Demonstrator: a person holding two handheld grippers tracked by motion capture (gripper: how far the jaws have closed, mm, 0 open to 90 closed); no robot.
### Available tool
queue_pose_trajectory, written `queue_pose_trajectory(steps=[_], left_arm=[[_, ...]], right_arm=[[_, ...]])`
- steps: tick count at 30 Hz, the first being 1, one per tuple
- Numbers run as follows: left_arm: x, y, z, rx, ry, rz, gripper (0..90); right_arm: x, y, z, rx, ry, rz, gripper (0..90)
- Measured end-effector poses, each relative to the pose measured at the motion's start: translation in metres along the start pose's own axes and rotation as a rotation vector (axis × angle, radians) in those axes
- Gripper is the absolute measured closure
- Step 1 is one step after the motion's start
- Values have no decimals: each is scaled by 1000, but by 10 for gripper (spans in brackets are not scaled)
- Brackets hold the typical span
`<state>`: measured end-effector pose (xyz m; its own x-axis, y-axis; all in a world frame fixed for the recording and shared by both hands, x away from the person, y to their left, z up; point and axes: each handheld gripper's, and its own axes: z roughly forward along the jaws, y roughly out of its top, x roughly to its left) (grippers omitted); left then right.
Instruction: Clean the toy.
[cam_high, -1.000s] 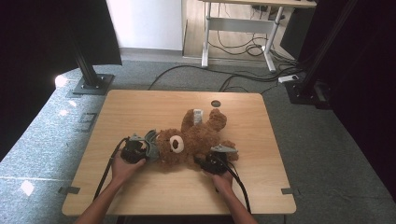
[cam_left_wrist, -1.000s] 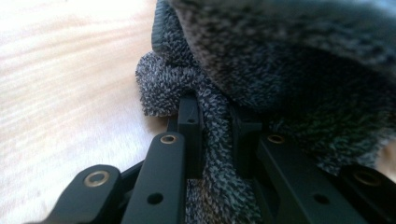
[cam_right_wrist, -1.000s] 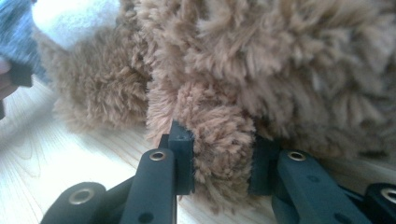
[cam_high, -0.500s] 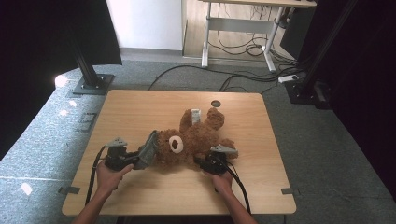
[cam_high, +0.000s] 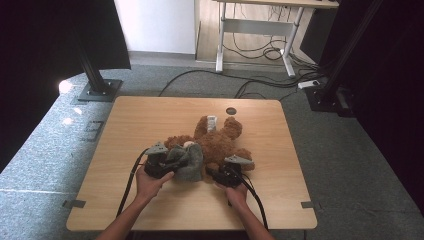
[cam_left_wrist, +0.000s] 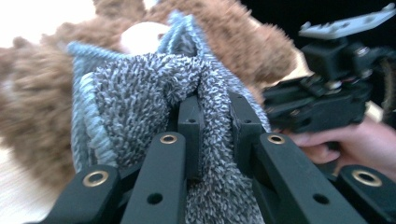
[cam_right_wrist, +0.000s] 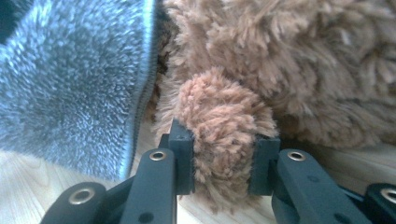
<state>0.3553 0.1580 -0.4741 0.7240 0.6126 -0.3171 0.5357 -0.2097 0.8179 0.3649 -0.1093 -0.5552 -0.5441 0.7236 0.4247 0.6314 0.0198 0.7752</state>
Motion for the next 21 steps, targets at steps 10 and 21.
queue_pose_trajectory(steps=[10,21], left_arm=[[-14,0,40,68,0,21,776],[20,-18,30,70,104,9,791]], right_arm=[[2,3,-2,-34,53,-15,692],[0,11,-9,-81,90,0,697]])
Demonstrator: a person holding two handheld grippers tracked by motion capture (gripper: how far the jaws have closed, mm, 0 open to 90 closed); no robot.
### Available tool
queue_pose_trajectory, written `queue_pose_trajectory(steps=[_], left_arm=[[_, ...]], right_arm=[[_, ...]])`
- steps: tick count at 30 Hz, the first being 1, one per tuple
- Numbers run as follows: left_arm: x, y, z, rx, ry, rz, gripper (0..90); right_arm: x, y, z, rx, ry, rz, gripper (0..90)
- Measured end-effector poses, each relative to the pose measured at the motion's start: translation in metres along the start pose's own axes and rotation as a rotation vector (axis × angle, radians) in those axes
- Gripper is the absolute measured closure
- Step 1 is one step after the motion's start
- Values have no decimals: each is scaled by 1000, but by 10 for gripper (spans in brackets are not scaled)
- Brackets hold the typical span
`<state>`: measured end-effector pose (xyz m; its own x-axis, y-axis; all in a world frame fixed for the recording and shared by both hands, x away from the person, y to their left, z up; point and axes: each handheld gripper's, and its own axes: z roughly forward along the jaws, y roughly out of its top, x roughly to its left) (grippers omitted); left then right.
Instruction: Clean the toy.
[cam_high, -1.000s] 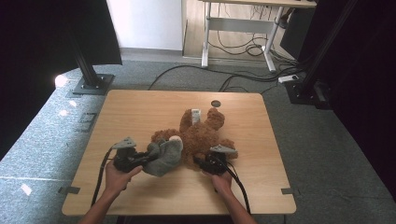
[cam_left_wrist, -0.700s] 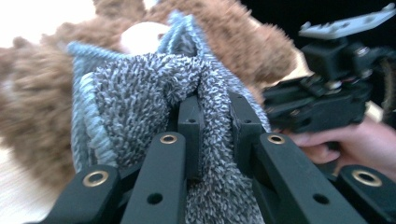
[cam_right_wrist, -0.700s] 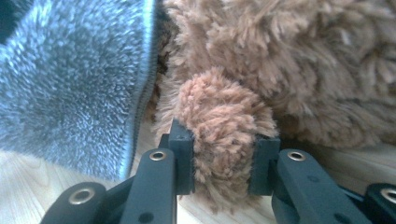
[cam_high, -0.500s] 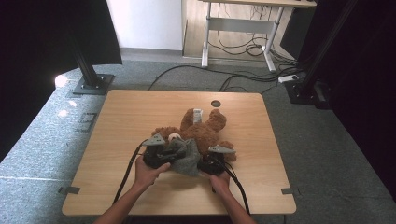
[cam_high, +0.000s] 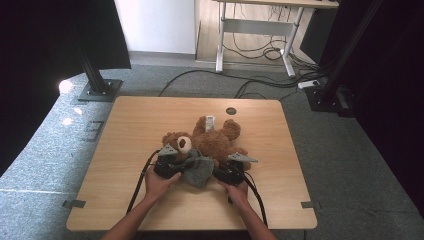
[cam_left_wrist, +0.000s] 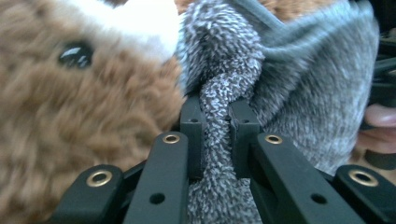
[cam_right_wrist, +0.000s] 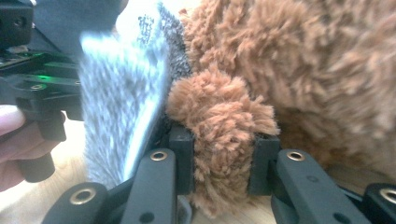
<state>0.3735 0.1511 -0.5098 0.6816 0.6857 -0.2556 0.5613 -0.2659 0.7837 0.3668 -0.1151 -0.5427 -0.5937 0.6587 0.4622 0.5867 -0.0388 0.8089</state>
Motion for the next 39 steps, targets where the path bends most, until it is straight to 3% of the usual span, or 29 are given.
queue_pose_trajectory(steps=[4,12,15,22,28,34,39], left_arm=[[7,-6,-12,-6,37,24,791],[39,-25,-38,-18,114,-38,790],[45,-27,-43,-25,131,-56,791],[47,-28,-45,-32,108,-82,789],[45,-29,-50,-52,73,-114,788],[31,-16,-57,-101,8,-93,788],[19,-1,-53,-120,-13,-61,788]], right_arm=[[2,1,0,-10,-4,-7,700],[3,0,0,-18,8,-5,700],[3,0,1,-17,9,-12,696],[4,2,-6,-18,-21,-65,650],[3,3,-10,-15,-14,-56,645],[6,1,-7,-5,-10,-64,606],[9,0,-15,32,-4,-101,481]])
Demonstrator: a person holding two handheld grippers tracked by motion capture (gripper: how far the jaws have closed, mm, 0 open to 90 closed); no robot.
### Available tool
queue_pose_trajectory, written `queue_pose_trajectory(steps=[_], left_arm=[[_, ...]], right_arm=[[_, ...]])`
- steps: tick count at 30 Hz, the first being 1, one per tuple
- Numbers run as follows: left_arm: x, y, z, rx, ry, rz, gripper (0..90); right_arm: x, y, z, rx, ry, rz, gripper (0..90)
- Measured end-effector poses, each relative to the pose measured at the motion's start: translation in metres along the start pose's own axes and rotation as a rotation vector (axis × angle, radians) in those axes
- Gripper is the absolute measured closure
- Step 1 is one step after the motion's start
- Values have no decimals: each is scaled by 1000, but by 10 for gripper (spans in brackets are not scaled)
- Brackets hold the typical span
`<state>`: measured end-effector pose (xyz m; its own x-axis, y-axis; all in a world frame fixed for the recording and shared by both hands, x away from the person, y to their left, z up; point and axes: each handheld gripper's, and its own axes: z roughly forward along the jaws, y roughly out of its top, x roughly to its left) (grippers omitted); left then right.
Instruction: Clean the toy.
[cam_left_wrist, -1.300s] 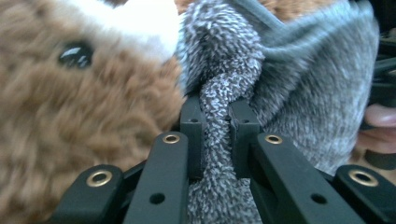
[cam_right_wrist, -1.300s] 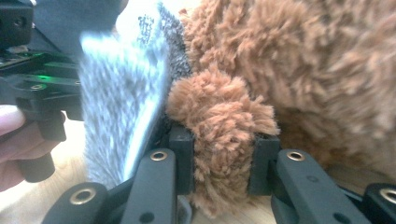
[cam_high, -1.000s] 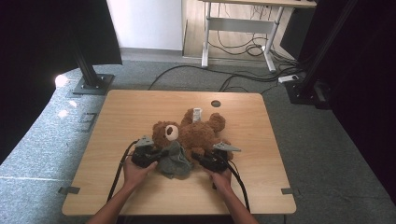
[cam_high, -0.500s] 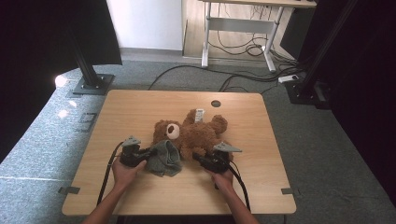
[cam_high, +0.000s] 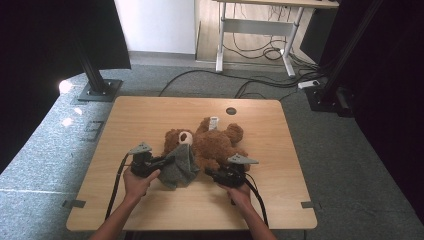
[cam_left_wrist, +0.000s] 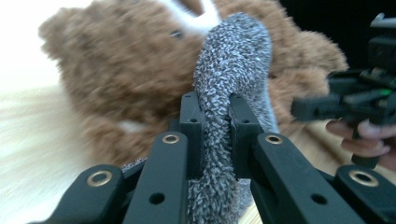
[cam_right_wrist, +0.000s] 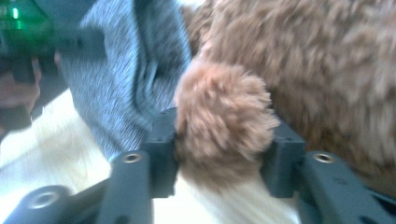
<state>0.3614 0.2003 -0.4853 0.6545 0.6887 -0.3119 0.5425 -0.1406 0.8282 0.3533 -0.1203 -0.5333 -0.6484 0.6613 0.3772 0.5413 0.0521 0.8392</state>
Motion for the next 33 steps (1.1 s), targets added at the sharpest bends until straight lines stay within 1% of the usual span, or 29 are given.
queue_pose_trajectory(steps=[1,2,3,5,6,7,8,10,12,13,14,16,17,19,22,24,25,26,27,28,29,30,31,32,33], left_arm=[[-2,1,1,3,6,7,788],[-3,2,3,9,10,12,788],[-3,2,5,15,10,7,788],[0,0,8,29,11,-2,787],[2,-1,9,33,14,-7,786],[4,-2,11,36,15,-21,786],[6,-3,11,36,17,-29,786],[9,-3,12,37,21,-40,786],[11,-2,13,41,27,-41,786],[13,-1,14,43,30,-40,786],[13,-1,14,44,31,-43,786],[14,0,14,50,32,-42,786],[14,0,14,51,33,-43,786],[14,0,14,52,30,-42,786],[10,2,13,47,15,-33,786],[6,5,12,40,5,-26,786],[4,6,11,36,-3,-24,786],[1,9,11,31,-11,-19,785],[-1,11,11,27,-24,-18,786],[-2,12,11,24,-37,-19,785],[-4,15,11,18,-63,-21,785],[-8,18,12,9,-84,-22,785],[-12,21,13,1,-106,-20,785],[-19,24,15,-5,-136,-14,785],[-24,27,17,-8,-155,-11,785]], right_arm=[[1,0,-7,4,-15,-7,453],[2,1,-12,2,-19,-12,433],[2,2,-21,-9,-24,-19,419],[1,6,-41,-41,-47,-36,403],[0,8,-51,-62,-65,-45,393],[-2,10,-61,-80,-88,-47,383],[-6,12,-71,-98,-118,-52,375],[-15,15,-82,-116,-160,-50,355],[-28,19,-89,-136,-191,-21,338],[-34,21,-91,-140,-207,-15,329],[-40,24,-92,-140,-234,-12,324],[-48,27,-91,-134,-250,-16,307],[-53,29,-88,-125,-248,-10,291],[-59,32,-83,-104,-245,3,275],[-65,36,-70,-64,-212,14,272],[-65,38,-61,-34,-211,5,339],[-66,38,-58,-32,-229,2,425],[-66,37,-56,-35,-239,6,488],[-67,35,-54,-46,-215,16,530],[-67,33,-54,-50,-208,23,560],[-67,31,-53,-49,-210,21,579],[-66,30,-53,-42,-217,8,591],[-64,30,-53,-42,-225,2,599],[-63,29,-54,-43,-230,3,606],[-62,29,-53,-46,-234,3,611]])
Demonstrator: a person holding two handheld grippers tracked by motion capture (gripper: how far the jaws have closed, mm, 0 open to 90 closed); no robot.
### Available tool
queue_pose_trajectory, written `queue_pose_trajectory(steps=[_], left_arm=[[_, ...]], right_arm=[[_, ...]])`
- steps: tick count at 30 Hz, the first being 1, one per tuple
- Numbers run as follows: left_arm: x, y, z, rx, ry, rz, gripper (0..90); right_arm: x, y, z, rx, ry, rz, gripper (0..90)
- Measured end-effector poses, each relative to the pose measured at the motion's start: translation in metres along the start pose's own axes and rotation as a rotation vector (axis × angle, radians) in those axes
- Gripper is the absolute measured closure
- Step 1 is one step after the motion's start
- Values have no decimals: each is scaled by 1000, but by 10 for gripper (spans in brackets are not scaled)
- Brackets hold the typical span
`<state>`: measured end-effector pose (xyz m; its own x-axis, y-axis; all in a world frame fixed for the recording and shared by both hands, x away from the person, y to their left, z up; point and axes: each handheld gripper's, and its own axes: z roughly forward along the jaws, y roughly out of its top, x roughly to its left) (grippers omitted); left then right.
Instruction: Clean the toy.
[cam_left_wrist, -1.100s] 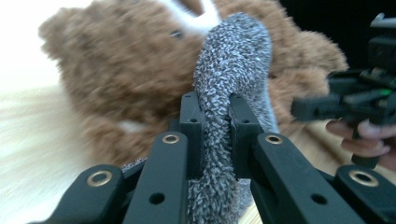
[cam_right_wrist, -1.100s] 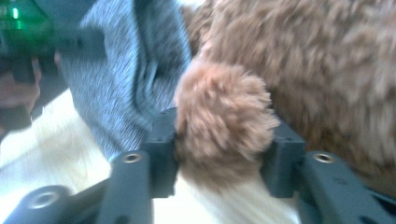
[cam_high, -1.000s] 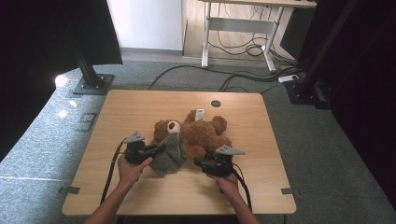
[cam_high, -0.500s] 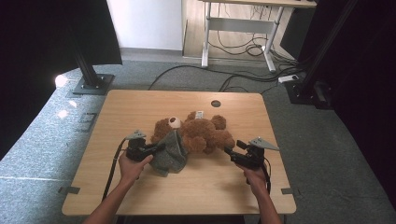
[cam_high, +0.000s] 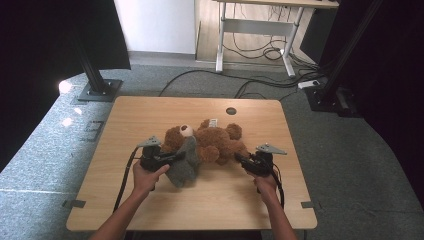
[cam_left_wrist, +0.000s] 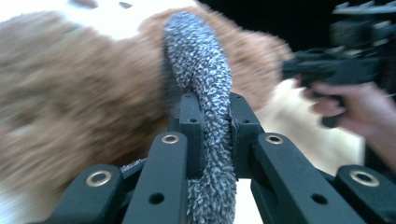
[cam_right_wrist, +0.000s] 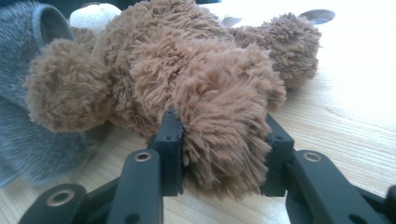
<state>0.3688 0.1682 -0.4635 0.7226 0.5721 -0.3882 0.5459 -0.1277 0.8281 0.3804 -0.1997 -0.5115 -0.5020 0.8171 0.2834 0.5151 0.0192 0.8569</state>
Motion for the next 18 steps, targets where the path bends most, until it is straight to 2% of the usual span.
queue_pose_trajectory(steps=[2,4,5,7,10,12,15,17,18], left_arm=[[-15,6,11,5,-46,28,785],[-24,10,20,14,-69,49,785],[-32,14,30,22,-98,61,785],[-40,20,43,32,-133,70,784],[-51,30,64,39,-157,88,784],[-56,35,78,50,-156,91,784],[-55,39,98,90,-99,100,784],[-51,38,109,107,-65,83,784],[-51,38,109,107,-65,83,784]], right_arm=[[1,-1,0,2,-6,-4,615],[2,-2,1,4,-1,0,617],[2,-3,1,4,1,2,617],[2,-3,0,6,4,0,618],[2,-5,0,11,4,-4,620],[2,-5,0,12,5,-6,623],[2,-6,0,12,3,-13,630],[3,-7,0,11,0,-19,640],[4,-7,-1,10,-1,-21,644]])
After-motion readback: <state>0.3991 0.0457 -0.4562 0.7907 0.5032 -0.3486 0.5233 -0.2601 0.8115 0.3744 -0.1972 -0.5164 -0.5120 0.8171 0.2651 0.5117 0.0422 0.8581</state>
